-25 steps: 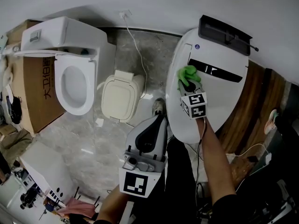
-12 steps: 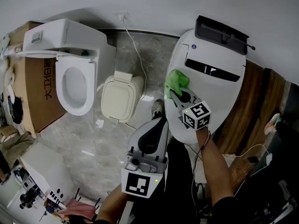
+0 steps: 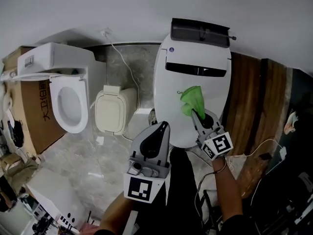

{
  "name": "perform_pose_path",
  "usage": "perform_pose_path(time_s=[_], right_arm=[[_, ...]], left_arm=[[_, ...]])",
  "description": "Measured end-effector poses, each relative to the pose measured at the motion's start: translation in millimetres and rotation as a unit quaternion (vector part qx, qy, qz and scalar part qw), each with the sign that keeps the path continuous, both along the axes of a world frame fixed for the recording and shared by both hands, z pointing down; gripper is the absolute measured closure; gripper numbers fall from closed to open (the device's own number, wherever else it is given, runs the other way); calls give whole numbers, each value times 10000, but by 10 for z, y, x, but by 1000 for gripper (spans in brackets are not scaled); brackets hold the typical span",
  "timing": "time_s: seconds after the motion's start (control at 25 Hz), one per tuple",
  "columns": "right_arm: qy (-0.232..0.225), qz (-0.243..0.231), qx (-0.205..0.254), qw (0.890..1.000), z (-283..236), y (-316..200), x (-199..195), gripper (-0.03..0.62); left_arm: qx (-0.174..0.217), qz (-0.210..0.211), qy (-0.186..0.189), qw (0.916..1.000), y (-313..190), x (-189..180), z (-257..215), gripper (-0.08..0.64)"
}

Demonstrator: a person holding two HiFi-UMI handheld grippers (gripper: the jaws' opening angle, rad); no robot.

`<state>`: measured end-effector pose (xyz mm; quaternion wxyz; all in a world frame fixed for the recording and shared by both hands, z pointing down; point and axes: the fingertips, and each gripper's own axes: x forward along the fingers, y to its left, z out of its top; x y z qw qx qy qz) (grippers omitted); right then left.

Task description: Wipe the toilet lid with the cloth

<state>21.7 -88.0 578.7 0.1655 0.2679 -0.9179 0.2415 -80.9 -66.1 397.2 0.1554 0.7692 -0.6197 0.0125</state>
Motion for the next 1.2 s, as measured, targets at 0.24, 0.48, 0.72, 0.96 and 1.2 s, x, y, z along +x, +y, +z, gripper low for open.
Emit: perform_pose_path(time_s=[0.24, 0.48, 0.72, 0.96, 1.2], right_arm=[[347, 876, 179, 9954, -152, -43, 978, 555], [1151, 2139, 107, 9700, 93, -38, 1968, 555], [1736, 2272, -325, 9577, 761, 55, 2223, 555], [1986, 1818, -560, 9614, 1365, -92, 1963, 555], [1903, 1386, -920, 9675, 1748, -198, 1656, 555]], left_arm=[[29, 418, 11, 9991, -74, 456, -4, 552], [43, 656, 28, 9978, -60, 758, 20, 552], [41, 637, -36, 9980, -2, 775, 134, 552], [-19, 427, -103, 9990, 76, 628, 294, 552], [-78, 181, -84, 9998, 114, 441, 430, 552]])
